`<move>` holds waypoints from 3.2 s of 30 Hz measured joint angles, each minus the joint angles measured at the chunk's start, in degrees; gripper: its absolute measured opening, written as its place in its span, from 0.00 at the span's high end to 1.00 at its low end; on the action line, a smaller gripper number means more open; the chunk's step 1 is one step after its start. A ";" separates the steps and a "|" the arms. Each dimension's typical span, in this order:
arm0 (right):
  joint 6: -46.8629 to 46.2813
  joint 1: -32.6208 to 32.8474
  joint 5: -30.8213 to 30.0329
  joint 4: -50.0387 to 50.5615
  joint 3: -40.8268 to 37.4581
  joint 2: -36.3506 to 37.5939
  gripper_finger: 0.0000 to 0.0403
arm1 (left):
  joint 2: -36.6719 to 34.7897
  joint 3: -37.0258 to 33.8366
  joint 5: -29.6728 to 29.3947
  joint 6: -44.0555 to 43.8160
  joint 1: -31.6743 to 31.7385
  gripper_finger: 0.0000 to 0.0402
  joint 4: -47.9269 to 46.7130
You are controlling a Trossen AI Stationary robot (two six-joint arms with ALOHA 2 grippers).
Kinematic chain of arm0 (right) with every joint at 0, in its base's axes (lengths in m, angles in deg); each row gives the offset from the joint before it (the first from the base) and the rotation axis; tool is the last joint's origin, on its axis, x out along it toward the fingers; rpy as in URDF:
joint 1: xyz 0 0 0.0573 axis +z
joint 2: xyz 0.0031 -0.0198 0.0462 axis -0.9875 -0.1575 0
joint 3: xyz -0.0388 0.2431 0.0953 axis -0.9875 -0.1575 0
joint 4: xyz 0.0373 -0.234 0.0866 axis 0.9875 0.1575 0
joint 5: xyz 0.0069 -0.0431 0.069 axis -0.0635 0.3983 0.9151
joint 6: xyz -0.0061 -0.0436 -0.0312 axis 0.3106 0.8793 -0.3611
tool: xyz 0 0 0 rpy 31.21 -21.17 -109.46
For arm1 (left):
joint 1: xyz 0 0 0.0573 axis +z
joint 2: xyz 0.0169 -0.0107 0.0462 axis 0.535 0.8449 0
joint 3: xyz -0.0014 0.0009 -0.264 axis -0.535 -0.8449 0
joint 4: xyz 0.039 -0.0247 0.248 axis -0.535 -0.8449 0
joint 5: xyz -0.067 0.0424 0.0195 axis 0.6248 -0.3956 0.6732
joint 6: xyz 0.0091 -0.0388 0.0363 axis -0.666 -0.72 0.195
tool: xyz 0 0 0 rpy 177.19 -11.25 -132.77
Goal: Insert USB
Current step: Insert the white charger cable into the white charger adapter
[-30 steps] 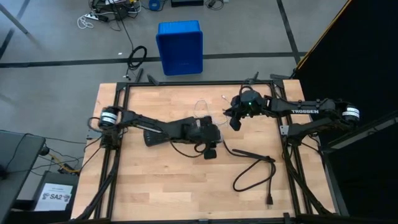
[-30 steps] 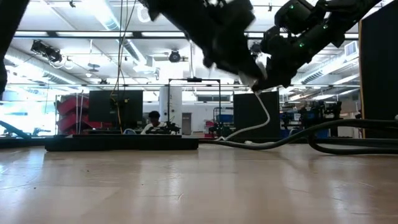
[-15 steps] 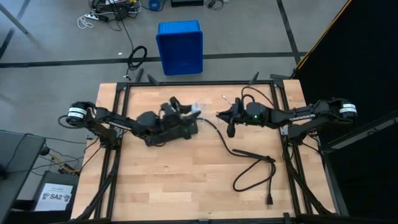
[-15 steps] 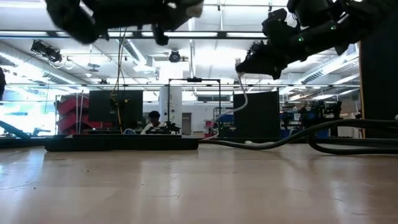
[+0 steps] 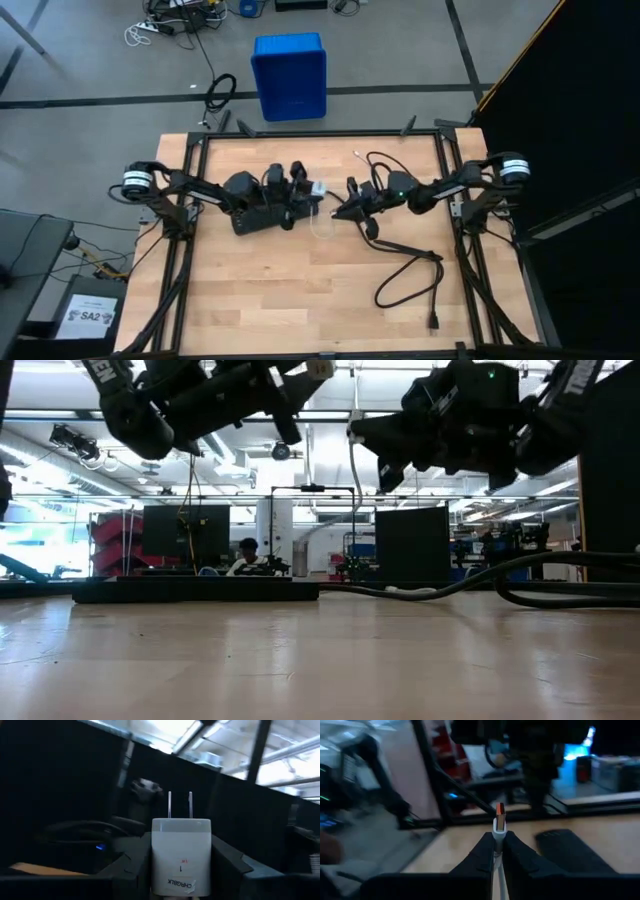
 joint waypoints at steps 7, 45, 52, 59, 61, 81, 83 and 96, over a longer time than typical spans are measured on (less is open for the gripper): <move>-5.89 -1.21 6.72 -6.80 2.61 -6.33 1.00 | 8.02 4.21 4.48 -5.05 0.02 0.69 3.83; -18.60 -1.98 18.63 -17.34 6.67 -7.63 1.00 | 13.88 11.22 16.27 -12.92 0.13 0.69 8.24; -18.62 -1.98 18.64 -17.35 6.83 -7.63 1.00 | 13.88 11.22 16.26 -11.76 0.13 0.69 8.32; -18.53 -1.98 18.78 -17.27 7.52 -7.63 1.00 | 13.86 11.34 16.17 -11.25 0.13 0.69 8.52; -18.49 -1.98 18.78 -17.35 7.58 -7.63 1.00 | 13.86 11.50 16.17 -11.25 0.13 0.69 8.48; -15.97 -2.00 19.86 -17.32 7.58 -7.08 1.00 | 13.76 11.61 19.78 -8.83 0.13 0.69 8.62; -15.55 -1.98 20.16 -17.82 7.85 -6.75 0.99 | 13.78 11.51 22.08 -7.27 0.12 0.69 8.27; -18.15 -4.53 23.35 -7.99 8.68 -6.71 1.00 | 13.91 11.46 30.87 -4.14 2.76 0.69 7.78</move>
